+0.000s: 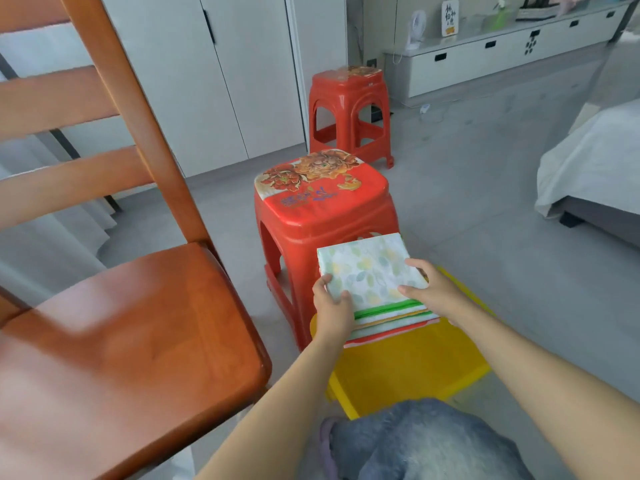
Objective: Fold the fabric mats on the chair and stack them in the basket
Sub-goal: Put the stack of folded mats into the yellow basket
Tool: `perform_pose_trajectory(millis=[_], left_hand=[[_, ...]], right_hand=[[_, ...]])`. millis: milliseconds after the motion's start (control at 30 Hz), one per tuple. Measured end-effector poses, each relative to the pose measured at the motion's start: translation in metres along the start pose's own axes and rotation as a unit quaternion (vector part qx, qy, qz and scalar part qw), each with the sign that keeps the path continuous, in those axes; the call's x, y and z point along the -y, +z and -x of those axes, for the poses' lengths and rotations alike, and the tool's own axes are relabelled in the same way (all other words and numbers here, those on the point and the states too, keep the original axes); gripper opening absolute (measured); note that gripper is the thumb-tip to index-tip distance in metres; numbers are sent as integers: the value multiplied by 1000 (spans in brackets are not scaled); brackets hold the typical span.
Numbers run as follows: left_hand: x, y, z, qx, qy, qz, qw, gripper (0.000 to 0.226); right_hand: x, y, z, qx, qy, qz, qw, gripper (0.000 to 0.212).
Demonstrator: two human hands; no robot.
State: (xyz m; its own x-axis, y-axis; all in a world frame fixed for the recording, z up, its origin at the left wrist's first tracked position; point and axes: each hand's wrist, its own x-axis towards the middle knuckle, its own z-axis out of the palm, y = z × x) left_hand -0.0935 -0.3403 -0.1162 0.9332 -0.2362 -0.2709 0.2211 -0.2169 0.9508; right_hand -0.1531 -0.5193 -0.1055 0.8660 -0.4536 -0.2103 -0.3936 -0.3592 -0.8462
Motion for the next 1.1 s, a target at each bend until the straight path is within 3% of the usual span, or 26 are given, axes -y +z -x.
perform_pose_trajectory(millis=[167, 467, 567, 667, 833, 1100], left_hand=[[60, 25, -11, 36, -86, -24, 995, 52], [144, 80, -56, 72, -229, -160, 957, 92], [160, 95, -73, 130, -289, -268, 910, 111], [180, 108, -83, 160, -329, -327, 871, 111], [221, 114, -90, 187, -300, -480, 803, 109], [236, 113, -89, 131, -308, -459, 823, 121]], right_hand=[[-61, 14, -16, 43, 79, 59, 994, 65], [-162, 51, -65, 117, 146, 145, 972, 76], [-181, 67, -79, 158, 160, 188, 956, 87], [-195, 79, -90, 190, 171, 217, 942, 94], [-218, 102, -100, 225, 185, 265, 919, 103], [-228, 116, -106, 228, 175, 362, 887, 109]])
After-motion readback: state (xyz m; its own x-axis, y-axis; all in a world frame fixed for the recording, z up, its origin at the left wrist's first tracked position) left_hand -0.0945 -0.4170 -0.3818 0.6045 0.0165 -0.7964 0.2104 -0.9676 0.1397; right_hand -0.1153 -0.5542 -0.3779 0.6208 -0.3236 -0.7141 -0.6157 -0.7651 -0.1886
